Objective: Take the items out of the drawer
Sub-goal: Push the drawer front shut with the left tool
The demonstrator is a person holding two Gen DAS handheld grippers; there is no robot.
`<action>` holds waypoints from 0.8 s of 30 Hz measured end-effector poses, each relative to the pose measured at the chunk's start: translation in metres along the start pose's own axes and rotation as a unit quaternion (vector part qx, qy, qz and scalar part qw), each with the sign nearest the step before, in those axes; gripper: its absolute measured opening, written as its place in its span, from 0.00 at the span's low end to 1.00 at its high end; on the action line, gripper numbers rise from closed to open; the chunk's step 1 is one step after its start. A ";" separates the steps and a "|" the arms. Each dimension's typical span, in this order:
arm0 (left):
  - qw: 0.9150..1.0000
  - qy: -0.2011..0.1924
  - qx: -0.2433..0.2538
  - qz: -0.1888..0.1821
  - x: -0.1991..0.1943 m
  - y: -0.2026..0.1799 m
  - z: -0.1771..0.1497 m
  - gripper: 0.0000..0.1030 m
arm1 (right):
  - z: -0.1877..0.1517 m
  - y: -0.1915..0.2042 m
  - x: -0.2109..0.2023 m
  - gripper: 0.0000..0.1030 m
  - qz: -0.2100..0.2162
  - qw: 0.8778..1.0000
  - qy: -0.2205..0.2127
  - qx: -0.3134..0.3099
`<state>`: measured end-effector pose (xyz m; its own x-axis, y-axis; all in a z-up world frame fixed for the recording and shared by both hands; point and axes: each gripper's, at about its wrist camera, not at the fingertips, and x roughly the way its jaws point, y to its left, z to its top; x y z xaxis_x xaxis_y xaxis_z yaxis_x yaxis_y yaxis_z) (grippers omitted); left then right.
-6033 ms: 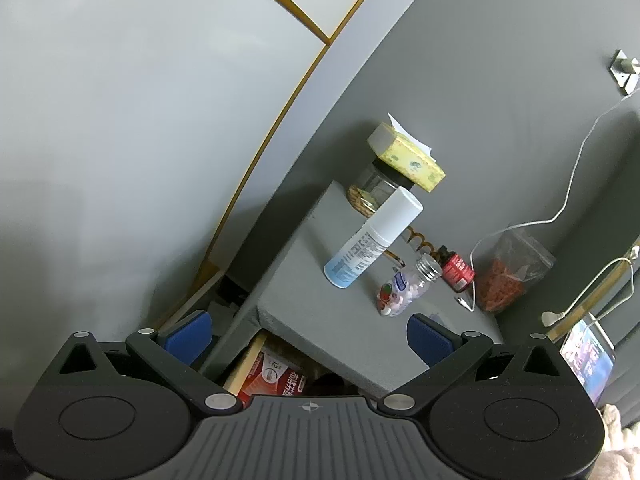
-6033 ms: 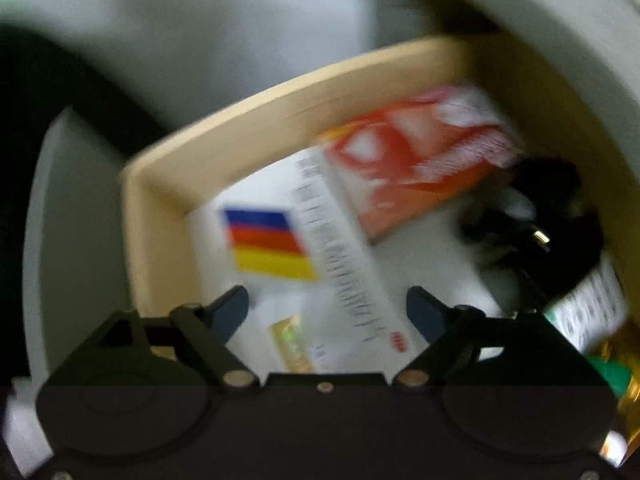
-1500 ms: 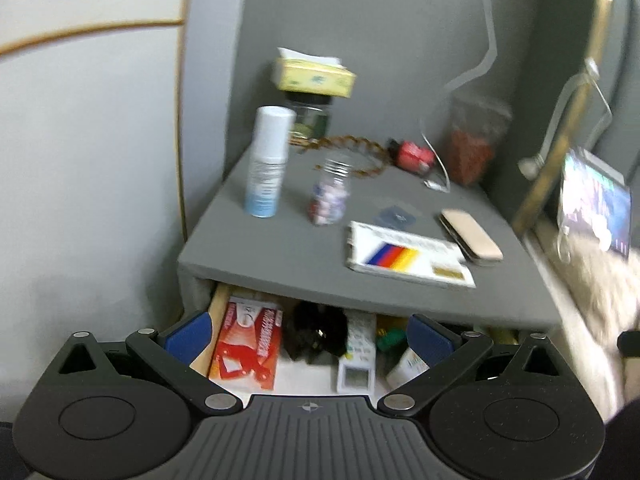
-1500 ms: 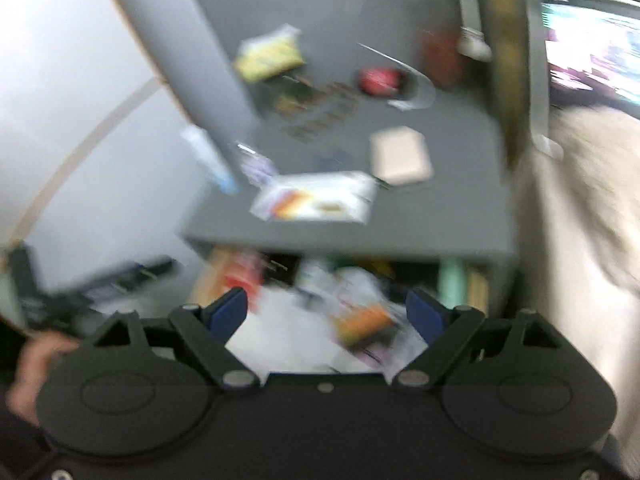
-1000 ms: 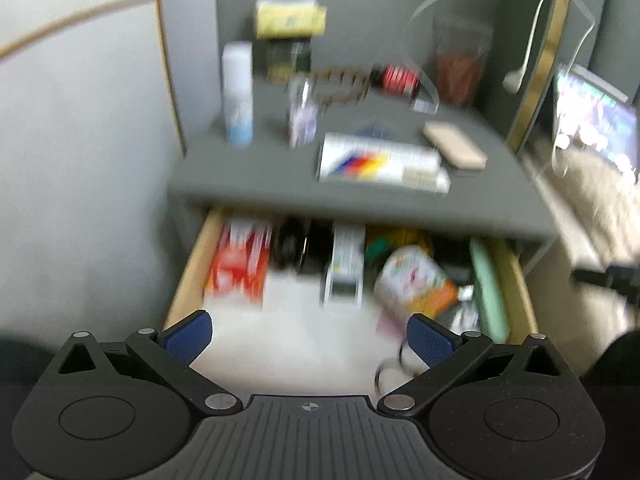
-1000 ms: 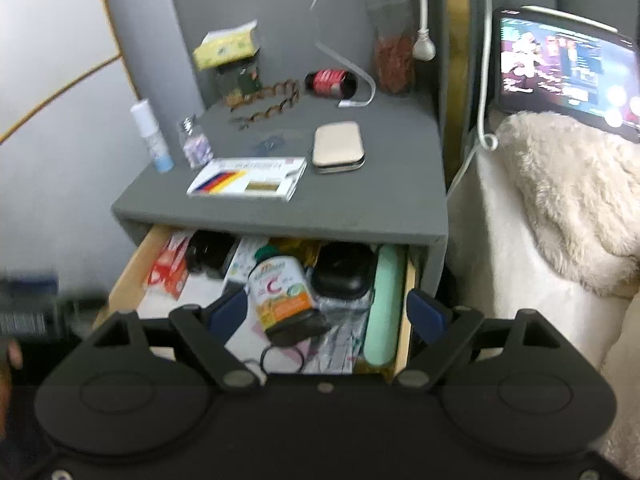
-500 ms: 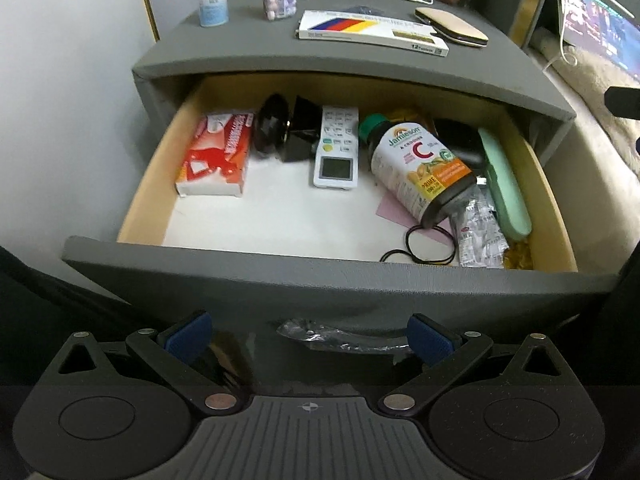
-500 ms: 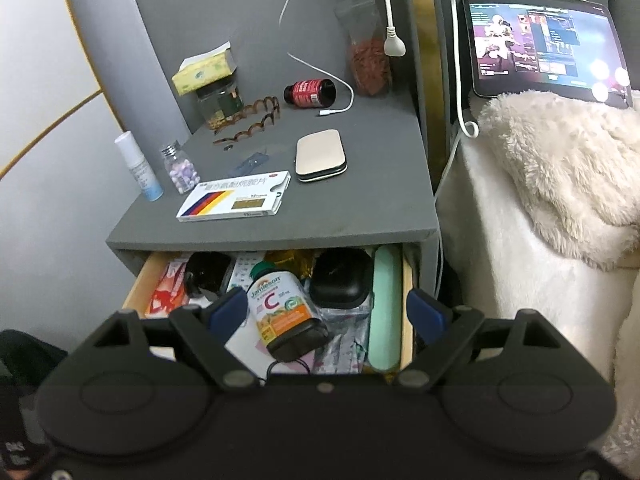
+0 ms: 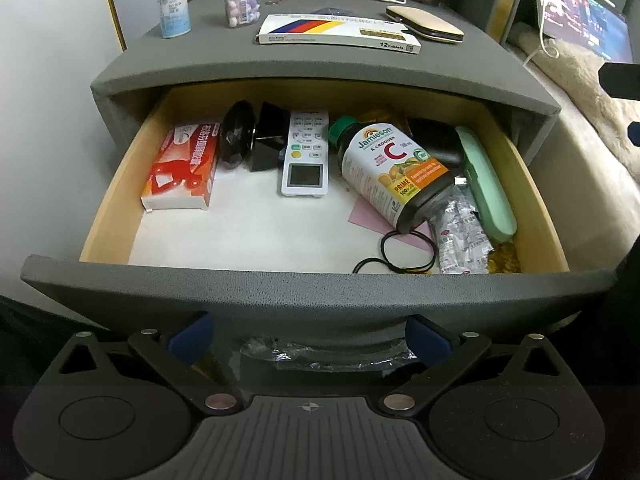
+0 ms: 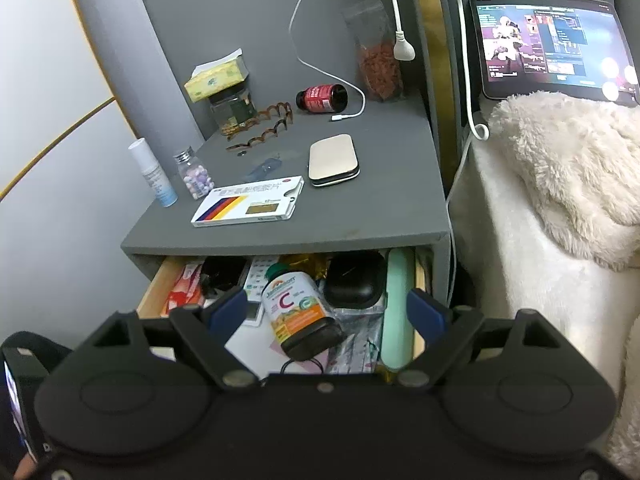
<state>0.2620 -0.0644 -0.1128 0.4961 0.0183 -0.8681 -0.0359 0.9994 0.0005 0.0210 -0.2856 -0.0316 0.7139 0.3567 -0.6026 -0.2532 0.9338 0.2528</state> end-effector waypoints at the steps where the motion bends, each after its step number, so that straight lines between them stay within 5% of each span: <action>1: 1.000 -0.001 0.001 0.002 0.000 -0.001 0.000 0.98 | 0.000 0.000 0.000 0.83 0.001 1.000 0.000 0.001; 24: 1.000 -0.004 0.008 0.026 0.006 -0.020 -0.005 0.99 | 0.002 -0.012 -0.009 0.83 0.021 0.999 -0.015 0.024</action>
<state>0.2615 -0.0840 -0.1205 0.5016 0.0712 -0.8622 -0.0478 0.9974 0.0546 0.0195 -0.3001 -0.0278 0.7232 0.3938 -0.5673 -0.2518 0.9153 0.3144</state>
